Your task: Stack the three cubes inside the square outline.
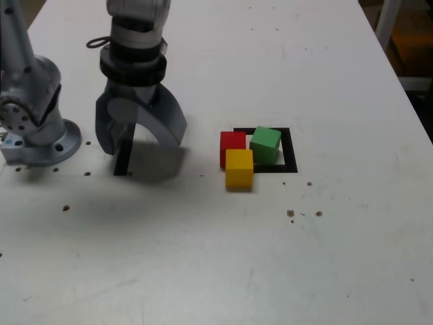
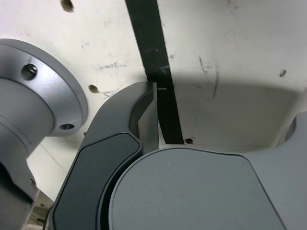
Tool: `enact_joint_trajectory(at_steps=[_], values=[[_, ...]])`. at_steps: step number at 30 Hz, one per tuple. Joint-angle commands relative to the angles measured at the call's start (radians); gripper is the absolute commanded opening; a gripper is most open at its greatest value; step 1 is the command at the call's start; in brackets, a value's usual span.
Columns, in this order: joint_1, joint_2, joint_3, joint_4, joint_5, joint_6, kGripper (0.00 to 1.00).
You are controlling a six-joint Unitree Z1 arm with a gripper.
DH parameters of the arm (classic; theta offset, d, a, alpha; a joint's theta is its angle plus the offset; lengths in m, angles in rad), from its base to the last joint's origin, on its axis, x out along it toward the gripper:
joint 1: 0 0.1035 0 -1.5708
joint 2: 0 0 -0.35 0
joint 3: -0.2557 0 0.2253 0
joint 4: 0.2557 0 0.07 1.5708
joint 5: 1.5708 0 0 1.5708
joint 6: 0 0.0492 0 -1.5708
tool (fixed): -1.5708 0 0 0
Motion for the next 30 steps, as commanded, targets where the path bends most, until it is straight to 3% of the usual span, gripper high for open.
enact_joint_trajectory(at_steps=[1,18,30], values=[[0.001,0.007,0.002,-0.004,0.0,0.002,0.99],[0.002,0.051,-0.018,-0.008,0.019,-0.003,0.99],[0.011,0.018,-0.037,0.01,0.063,-0.054,0.99]])
